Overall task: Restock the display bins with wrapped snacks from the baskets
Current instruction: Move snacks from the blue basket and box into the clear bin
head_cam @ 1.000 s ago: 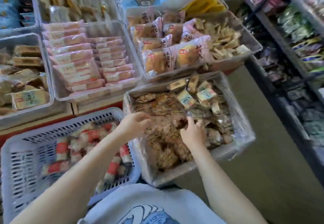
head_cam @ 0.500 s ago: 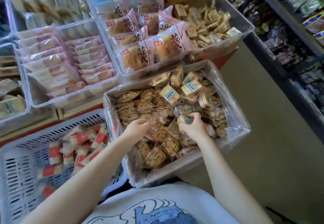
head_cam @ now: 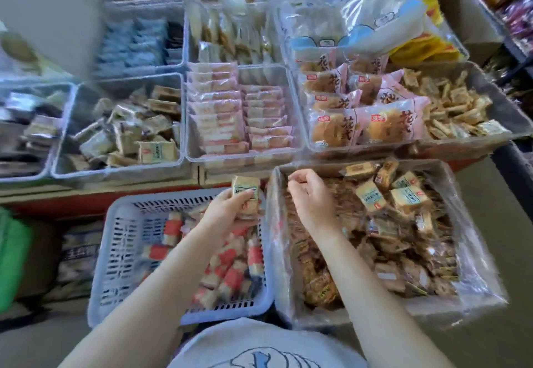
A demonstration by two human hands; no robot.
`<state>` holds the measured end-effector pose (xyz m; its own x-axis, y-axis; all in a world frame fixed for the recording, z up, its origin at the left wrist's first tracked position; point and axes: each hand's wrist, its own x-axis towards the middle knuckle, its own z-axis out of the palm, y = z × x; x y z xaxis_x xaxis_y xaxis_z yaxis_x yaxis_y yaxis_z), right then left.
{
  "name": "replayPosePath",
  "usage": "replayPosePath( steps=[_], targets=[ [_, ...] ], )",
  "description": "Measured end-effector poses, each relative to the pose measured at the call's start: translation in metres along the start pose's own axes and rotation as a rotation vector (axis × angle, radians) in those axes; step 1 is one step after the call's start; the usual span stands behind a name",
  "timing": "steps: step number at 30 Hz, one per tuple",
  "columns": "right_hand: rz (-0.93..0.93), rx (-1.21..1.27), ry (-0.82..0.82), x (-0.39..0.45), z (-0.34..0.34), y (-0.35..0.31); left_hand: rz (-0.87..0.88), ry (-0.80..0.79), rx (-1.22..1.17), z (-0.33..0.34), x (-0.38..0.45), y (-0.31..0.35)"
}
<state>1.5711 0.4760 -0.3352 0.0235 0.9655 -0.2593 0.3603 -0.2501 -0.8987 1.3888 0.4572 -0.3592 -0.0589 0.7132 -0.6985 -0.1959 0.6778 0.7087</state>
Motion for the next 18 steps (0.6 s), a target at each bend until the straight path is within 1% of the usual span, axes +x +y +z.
replayPosePath(
  steps=[2,4,6,8,12,14,16,18],
  targets=[
    [-0.046,-0.099,-0.093,0.015,0.043,-0.017,0.019,0.113,0.020,-0.047,0.000,0.007],
    [-0.102,-0.249,-0.204,0.032,0.092,-0.033,0.041,0.221,0.082,-0.090,-0.001,0.019],
    [-0.189,-0.373,-0.307,0.050,0.143,-0.048,0.051,0.296,0.089,-0.128,0.001,0.032],
    [-0.270,-0.496,-0.367,0.067,0.190,-0.060,0.078,0.343,0.052,-0.160,0.002,0.046],
    [-0.359,-0.780,-0.343,0.098,0.256,-0.067,0.183,0.378,0.093,-0.215,0.007,0.067],
    [-0.353,-0.845,-0.310,0.108,0.272,-0.064,0.255,0.394,0.148,-0.239,0.012,0.078],
    [-0.362,-0.916,-0.274,0.114,0.279,-0.059,0.307,0.451,0.232,-0.261,0.020,0.091],
    [-0.368,-0.980,-0.252,0.117,0.283,-0.055,0.401,0.516,0.297,-0.280,0.032,0.106]
  ],
)
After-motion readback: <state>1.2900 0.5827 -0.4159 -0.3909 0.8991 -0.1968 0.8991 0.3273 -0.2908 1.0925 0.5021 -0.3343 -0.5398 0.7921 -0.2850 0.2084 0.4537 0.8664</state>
